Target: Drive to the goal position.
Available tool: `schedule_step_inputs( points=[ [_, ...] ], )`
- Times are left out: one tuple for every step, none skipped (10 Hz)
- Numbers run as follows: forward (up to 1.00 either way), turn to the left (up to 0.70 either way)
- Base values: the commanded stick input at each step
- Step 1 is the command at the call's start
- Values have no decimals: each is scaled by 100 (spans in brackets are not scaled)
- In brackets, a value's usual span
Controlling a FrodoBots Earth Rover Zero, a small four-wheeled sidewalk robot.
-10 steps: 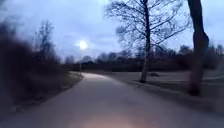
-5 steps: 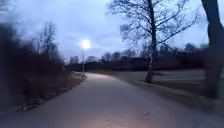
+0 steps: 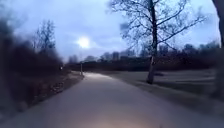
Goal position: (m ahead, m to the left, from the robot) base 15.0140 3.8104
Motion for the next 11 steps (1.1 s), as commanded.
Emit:
schedule_step_inputs(
  points=[
    [100,0],
    [100,0],
    [100,0],
    [100,0],
    [100,0],
    [100,0],
    [100,0],
    [100,0],
    [100,0],
    [100,0],
    [100,0]
  ],
)
